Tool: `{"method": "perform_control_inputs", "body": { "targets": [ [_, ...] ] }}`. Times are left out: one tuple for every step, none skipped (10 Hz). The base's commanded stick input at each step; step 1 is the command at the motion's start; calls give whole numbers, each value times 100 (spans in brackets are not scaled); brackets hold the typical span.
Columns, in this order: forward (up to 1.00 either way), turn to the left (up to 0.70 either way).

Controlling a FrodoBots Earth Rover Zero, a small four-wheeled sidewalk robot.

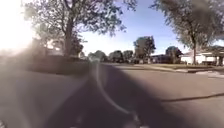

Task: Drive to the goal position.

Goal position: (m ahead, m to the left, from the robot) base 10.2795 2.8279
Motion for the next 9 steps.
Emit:
{"method": "perform_control_inputs", "body": {
  "targets": [
    [100,0],
    [100,0],
    [100,0],
    [100,0],
    [100,0],
    [100,0],
    [100,0],
    [100,0],
    [100,0]
  ]
}}
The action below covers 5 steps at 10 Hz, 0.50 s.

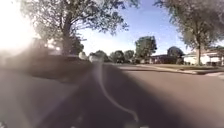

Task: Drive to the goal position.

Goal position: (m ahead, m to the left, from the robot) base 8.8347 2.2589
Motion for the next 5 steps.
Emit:
{"method": "perform_control_inputs", "body": {
  "targets": [
    [100,0],
    [100,0],
    [100,0],
    [100,0],
    [100,0]
  ]
}}
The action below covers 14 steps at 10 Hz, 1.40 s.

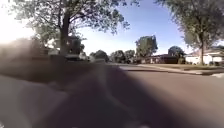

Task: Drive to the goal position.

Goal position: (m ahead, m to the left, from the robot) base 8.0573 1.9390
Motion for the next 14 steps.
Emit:
{"method": "perform_control_inputs", "body": {
  "targets": [
    [100,1],
    [100,1],
    [100,2],
    [100,13],
    [100,27],
    [100,23],
    [100,13],
    [100,2],
    [100,0],
    [100,0],
    [100,0],
    [100,0],
    [100,0],
    [100,0]
  ]
}}
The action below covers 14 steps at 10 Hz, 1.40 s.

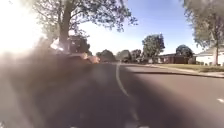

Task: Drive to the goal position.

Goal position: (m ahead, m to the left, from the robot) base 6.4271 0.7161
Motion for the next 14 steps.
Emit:
{"method": "perform_control_inputs", "body": {
  "targets": [
    [100,0],
    [100,0],
    [100,0],
    [100,0],
    [100,0],
    [100,0],
    [100,0],
    [100,0],
    [100,0],
    [100,0],
    [100,-5],
    [100,-12],
    [100,-20],
    [100,-28]
  ]
}}
